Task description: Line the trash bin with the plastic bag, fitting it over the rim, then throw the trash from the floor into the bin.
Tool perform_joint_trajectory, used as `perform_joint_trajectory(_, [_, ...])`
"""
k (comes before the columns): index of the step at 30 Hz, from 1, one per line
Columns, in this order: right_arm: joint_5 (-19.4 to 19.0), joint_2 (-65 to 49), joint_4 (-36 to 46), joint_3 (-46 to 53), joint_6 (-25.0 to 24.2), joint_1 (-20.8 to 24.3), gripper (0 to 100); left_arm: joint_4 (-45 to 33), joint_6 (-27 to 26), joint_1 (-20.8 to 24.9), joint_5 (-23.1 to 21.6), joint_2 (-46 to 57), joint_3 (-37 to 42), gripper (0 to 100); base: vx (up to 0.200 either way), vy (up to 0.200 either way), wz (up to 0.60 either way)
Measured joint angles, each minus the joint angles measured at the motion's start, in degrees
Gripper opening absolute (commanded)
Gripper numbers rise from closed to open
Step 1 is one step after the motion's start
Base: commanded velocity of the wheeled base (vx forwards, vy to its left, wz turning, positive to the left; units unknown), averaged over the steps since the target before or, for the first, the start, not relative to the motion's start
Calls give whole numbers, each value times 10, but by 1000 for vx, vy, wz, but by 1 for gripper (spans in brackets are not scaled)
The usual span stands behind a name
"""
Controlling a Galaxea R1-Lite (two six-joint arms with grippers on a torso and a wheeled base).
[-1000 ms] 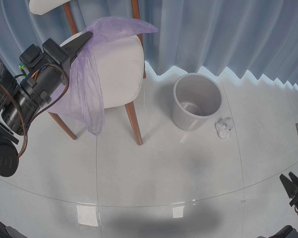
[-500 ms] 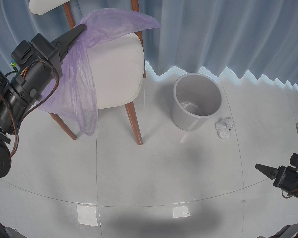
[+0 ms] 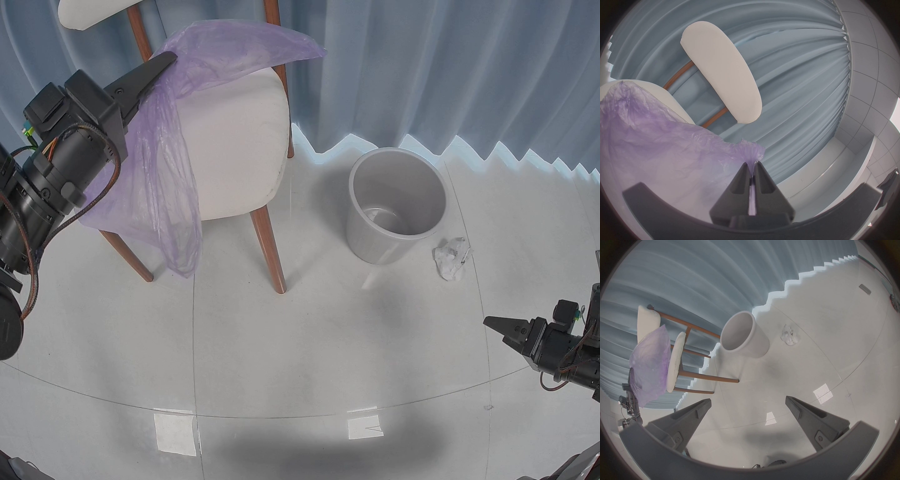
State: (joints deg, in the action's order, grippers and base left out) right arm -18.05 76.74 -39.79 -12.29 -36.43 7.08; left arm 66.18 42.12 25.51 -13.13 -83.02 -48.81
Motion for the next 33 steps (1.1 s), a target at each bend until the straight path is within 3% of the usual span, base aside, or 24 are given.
perform_joint_trajectory(15, [1, 17, 0, -1, 1, 13, 100, 6, 4, 1, -17, -9, 4, 0, 0, 0, 0])
perform_joint_trajectory(19, [1, 19, 0, -1, 3, 14, 100, 8, 4, -2, -53, -17, 18, 0, 200, 0, 0])
perform_joint_trajectory(33, [1, 27, 1, -18, -2, 14, 100, 22, 2, 1, -61, -21, 27, 0, 200, 0, 0])
